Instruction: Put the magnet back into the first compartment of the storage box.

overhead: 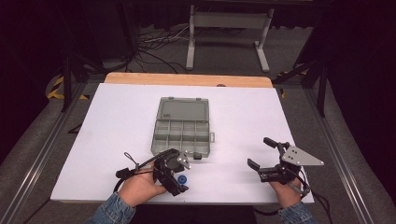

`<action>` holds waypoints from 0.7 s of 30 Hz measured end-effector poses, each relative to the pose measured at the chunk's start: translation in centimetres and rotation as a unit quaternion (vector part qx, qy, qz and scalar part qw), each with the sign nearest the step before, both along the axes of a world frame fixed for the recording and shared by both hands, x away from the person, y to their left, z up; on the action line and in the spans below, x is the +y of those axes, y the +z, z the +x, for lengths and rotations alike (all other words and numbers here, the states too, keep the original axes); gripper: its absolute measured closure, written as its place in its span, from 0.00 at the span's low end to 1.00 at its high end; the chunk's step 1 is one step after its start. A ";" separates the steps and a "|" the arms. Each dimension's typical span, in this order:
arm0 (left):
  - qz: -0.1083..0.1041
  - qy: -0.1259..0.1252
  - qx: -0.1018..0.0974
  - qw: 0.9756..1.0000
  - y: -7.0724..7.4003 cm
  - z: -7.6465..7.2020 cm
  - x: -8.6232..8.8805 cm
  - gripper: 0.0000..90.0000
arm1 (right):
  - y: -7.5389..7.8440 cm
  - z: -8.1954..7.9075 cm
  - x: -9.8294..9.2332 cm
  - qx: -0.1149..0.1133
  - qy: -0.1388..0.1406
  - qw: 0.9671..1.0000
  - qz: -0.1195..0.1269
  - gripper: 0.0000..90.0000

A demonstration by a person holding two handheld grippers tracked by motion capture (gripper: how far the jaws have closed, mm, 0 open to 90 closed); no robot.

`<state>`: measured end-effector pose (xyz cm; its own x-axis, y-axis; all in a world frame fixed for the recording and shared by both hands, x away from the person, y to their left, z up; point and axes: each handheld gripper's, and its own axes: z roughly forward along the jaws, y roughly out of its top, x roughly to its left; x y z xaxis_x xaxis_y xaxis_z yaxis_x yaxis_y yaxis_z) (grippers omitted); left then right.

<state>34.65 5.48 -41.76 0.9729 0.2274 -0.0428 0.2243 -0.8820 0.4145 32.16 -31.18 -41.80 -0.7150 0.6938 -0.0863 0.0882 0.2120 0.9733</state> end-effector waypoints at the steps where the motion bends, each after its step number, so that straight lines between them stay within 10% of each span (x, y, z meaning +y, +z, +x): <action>1: 0.000 -0.001 0.001 1.000 -0.1 0.0 -0.1 0.21 | 0.0 0.0 0.0 0.000 0.000 1.000 0.000 0.04; 21: 0.029 0.001 -0.010 1.000 -1.3 0.1 -0.4 0.48 | 0.0 0.1 0.0 0.004 0.006 1.000 0.002 0.04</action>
<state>34.77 5.05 -43.05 0.9729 0.2311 -0.0095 0.2183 -0.9038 0.3680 32.23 -31.13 -41.85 -0.7245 0.6848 -0.0776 0.0933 0.2091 0.9734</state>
